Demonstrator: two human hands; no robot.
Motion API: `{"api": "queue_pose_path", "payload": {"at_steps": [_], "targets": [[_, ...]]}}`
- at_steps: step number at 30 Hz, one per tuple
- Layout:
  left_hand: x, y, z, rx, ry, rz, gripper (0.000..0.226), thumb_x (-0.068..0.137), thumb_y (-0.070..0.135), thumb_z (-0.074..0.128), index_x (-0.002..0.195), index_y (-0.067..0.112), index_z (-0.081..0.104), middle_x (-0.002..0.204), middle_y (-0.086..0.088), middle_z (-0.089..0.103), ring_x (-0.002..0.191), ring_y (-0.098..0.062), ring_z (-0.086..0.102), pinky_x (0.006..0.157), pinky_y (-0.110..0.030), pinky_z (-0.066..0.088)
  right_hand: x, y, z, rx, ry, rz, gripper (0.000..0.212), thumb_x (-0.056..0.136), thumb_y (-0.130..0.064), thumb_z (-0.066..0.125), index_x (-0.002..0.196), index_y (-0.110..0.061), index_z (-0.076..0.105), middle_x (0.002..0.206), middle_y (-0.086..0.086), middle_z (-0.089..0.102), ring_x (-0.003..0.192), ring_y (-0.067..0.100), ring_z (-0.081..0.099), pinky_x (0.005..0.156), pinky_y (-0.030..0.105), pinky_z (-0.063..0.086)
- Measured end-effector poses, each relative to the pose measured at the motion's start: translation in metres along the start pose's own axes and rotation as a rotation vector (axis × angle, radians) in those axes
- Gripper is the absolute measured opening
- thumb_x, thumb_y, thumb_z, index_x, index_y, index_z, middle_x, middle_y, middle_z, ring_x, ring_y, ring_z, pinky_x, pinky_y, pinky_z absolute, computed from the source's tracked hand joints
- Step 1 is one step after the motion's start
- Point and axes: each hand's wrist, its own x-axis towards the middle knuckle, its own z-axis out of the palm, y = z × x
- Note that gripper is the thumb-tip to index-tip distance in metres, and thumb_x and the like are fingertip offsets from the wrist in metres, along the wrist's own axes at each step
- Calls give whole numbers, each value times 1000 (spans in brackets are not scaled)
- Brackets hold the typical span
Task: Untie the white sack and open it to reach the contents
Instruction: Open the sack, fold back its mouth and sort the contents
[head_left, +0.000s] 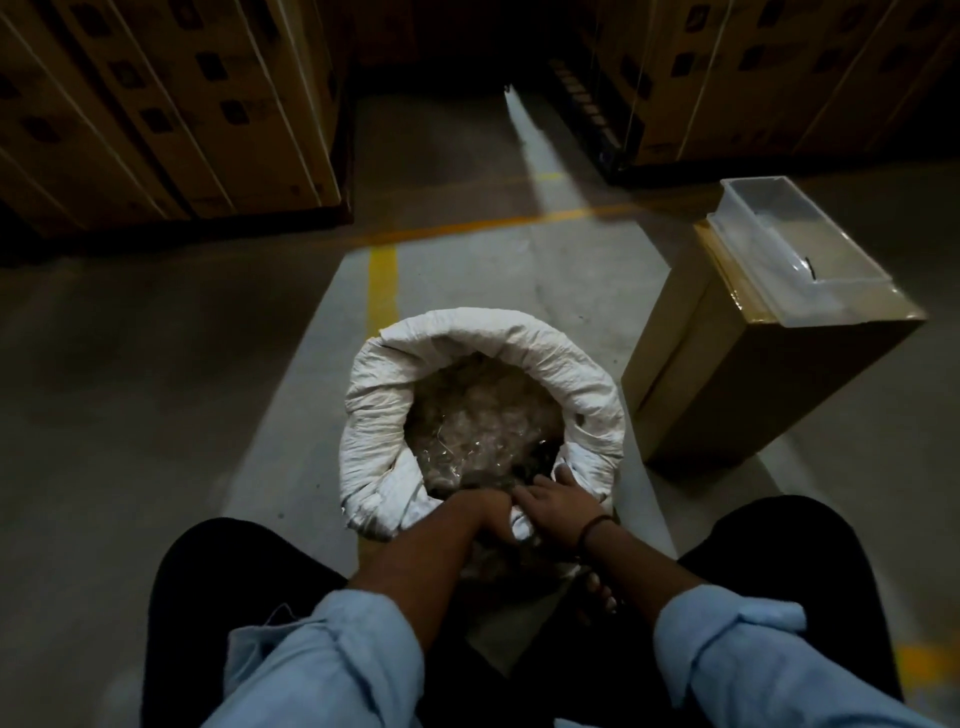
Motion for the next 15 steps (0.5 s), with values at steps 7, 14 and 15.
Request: {"api": "queue_pose_path", "payload": {"at_steps": [7,14,15], "targets": [[4,22,47,232,447,-119,26,91,17,43,97,8,66,90,-13,69,78,-31,72,67,-33,52,-8,13,-24,228,364,599,94,62,-53,57,147,-22,31,151,11,23,142,39,18,114,56,14],[4,21,74,415,654,-52,25,69,21,37,52,20,56,49,-1,49,39,-19,47,45,-22,38,63,84,-61,497,223,870,87,90,-58,47,153,-16,3,155,15,25,136,40,33,106,57,29],[3,22,76,411,644,-59,26,69,23,38,52,20,56,49,-1,50,40,-19,47,45,-21,39,75,91,-68,535,201,868,78,92,-55,46,150,-15,13,149,17,35,131,39,41,105,54,33]]}}
